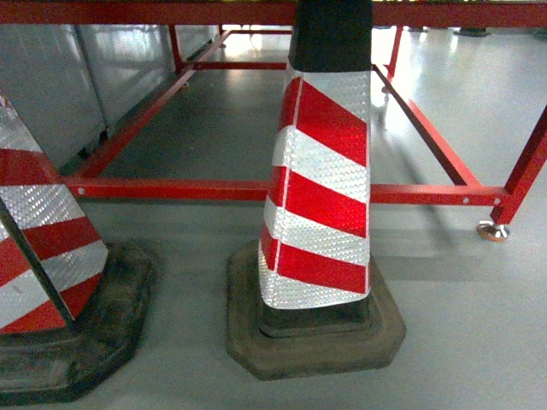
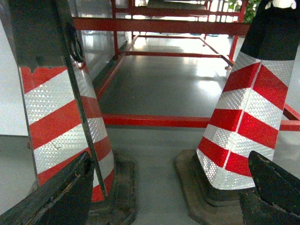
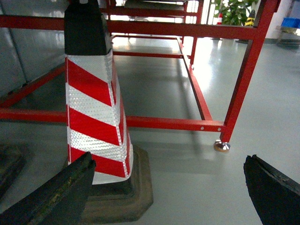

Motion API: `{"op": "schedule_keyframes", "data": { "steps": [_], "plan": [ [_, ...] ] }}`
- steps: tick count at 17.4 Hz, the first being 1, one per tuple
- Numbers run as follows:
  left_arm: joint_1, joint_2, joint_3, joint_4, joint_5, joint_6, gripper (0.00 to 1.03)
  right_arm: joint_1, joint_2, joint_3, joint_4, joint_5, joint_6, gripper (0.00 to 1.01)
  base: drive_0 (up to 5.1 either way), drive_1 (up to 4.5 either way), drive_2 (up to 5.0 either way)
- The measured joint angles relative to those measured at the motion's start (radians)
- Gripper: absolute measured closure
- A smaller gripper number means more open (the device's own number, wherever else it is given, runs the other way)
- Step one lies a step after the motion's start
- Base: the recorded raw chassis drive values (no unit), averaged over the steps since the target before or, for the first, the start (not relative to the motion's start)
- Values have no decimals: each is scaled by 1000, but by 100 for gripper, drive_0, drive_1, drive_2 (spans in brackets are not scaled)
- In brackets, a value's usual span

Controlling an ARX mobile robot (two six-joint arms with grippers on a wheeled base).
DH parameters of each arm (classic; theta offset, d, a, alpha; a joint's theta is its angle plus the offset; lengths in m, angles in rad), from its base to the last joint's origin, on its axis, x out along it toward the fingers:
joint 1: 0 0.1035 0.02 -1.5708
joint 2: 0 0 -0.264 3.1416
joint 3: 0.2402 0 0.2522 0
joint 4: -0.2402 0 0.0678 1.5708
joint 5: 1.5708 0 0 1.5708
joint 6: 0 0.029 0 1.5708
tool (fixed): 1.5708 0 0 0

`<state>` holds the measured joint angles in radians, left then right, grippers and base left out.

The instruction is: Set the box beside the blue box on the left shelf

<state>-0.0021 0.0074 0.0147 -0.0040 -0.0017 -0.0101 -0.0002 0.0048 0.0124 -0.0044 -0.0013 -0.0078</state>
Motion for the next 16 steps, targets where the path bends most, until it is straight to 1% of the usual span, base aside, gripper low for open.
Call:
{"op": "schedule_keyframes", "data": {
  "steps": [16],
  "plan": [
    [0, 0, 0, 0, 0, 0, 5, 0, 0, 0, 0, 0, 0, 3, 0, 0, 0]
  ]
}}
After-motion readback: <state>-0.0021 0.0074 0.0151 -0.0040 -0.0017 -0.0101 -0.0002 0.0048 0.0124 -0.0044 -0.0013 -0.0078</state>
